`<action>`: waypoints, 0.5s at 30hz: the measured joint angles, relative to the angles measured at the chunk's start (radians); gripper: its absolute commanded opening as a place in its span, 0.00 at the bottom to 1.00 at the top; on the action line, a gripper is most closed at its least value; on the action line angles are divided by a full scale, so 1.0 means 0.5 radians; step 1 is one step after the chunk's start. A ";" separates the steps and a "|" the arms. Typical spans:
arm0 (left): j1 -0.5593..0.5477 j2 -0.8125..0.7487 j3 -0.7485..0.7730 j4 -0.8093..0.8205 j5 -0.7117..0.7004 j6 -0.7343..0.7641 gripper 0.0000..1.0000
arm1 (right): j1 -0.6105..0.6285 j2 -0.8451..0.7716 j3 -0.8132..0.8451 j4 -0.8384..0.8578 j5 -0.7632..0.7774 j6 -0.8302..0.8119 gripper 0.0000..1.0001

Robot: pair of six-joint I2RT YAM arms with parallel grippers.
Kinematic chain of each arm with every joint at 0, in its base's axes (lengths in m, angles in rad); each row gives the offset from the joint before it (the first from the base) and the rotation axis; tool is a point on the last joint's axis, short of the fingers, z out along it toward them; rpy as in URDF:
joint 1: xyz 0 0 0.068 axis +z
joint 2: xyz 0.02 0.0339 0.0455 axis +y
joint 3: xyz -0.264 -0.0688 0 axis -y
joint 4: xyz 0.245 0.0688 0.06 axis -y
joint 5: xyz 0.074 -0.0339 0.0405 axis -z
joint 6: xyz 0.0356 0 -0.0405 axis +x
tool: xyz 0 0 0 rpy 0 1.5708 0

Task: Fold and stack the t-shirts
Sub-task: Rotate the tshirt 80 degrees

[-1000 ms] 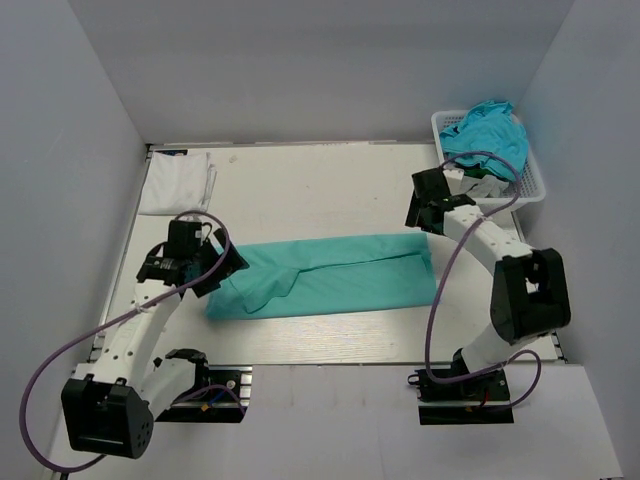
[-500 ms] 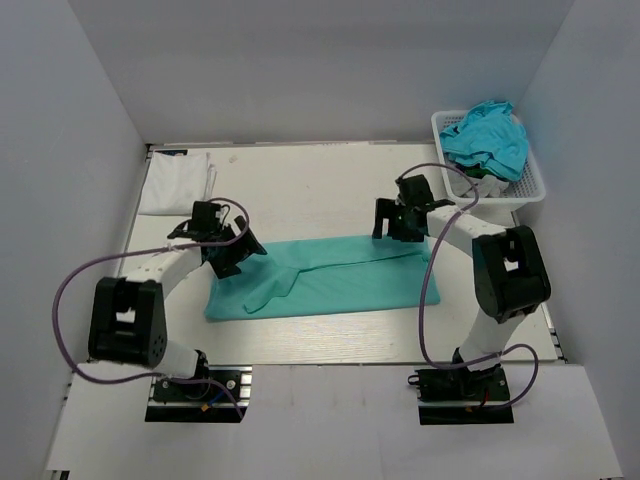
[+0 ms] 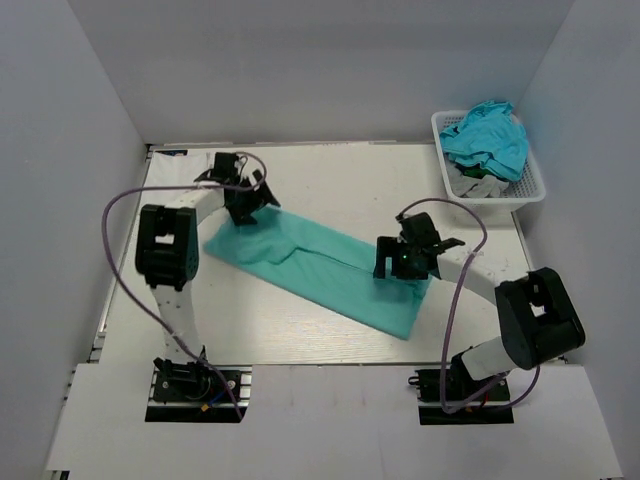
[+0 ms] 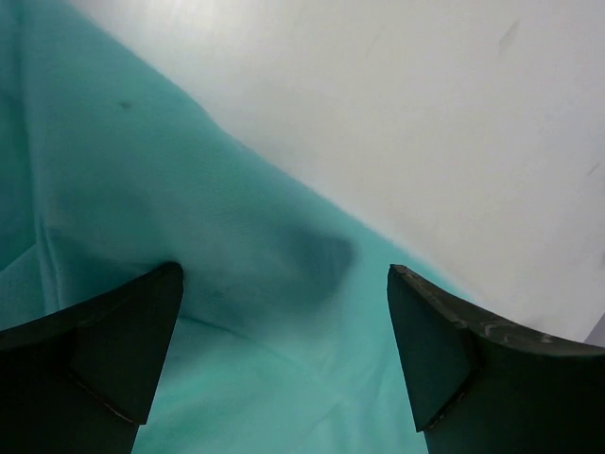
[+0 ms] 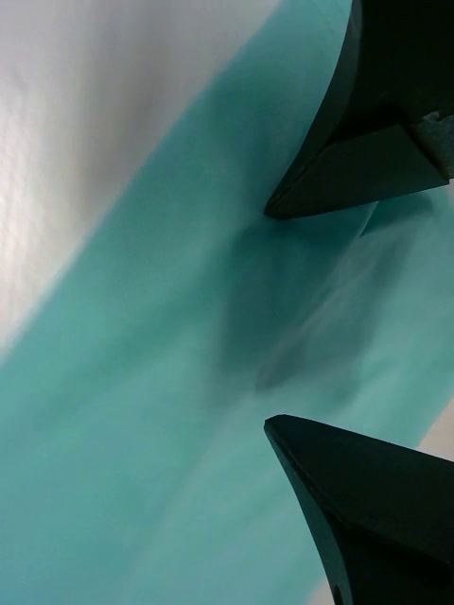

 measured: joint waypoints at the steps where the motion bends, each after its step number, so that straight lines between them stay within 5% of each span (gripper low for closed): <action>1: -0.008 0.138 0.198 -0.002 0.005 0.025 1.00 | 0.061 -0.042 -0.025 -0.039 -0.009 -0.012 0.90; 9: -0.149 1.463 2.140 0.141 0.459 0.277 1.00 | 0.821 -0.043 -0.008 -0.215 -0.412 -0.375 0.90; 15: -0.340 1.529 2.044 0.629 0.562 0.238 1.00 | 1.141 0.295 0.356 -0.372 -0.575 -0.682 0.90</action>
